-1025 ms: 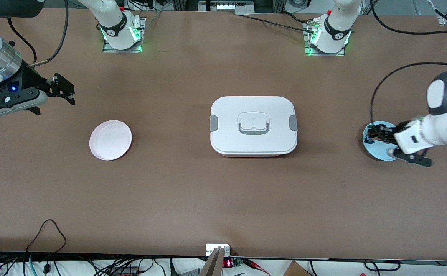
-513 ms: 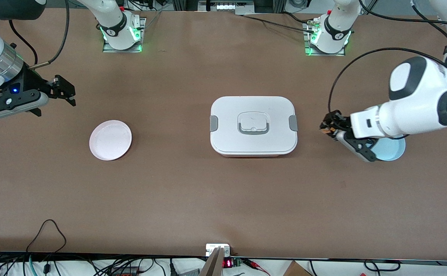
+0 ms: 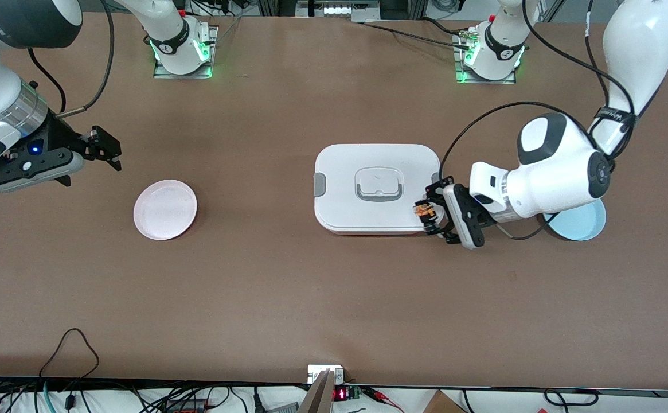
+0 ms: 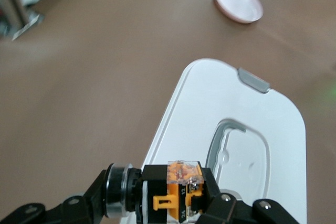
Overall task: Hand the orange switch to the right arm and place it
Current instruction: 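Lift the switch with the left gripper toward the box while the right gripper approaches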
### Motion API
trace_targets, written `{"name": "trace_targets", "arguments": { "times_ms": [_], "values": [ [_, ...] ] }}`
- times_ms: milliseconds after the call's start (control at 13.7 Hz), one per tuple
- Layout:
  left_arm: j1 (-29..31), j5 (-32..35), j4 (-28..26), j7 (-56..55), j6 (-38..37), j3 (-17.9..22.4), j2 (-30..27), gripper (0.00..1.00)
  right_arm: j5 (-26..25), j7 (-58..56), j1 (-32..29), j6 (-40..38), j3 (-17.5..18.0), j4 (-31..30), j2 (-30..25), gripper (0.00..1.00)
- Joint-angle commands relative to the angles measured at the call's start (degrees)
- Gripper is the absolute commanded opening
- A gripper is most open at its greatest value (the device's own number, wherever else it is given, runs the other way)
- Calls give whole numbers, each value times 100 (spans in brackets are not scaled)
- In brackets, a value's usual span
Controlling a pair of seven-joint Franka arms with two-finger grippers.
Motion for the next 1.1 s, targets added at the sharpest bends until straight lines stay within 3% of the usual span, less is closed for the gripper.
{"name": "trace_targets", "arguments": {
  "times_ms": [0, 146, 220, 513, 586, 659, 1025],
  "values": [
    [263, -427, 99, 957, 188, -537, 70, 19, 59, -83, 194, -329, 33, 0, 29, 100],
    [255, -1076, 82, 1712, 522, -653, 140, 18, 540, -250, 325, -348, 42, 9, 20, 100],
    [211, -1463, 55, 2090, 672, -653, 140, 18, 1012, -241, 326, -348, 42, 9, 46, 100],
    [-96, -3036, 46, 3751, 1060, -662, 149, 18, 3217, -154, 282, -339, 25, -8, 344, 100],
    [-158, -3353, 38, 4164, 1060, -688, 149, 18, 3919, -162, 273, -321, 16, -8, 458, 100],
    [-184, -3948, -67, 4708, 1121, -958, 132, 17, 4866, -171, 264, -278, 7, -17, 677, 100],
    [-185, -5218, -349, 5898, 1587, -1163, 132, 17, 7411, -915, 273, -224, 7, -96, 1372, 100]
  ]
}}
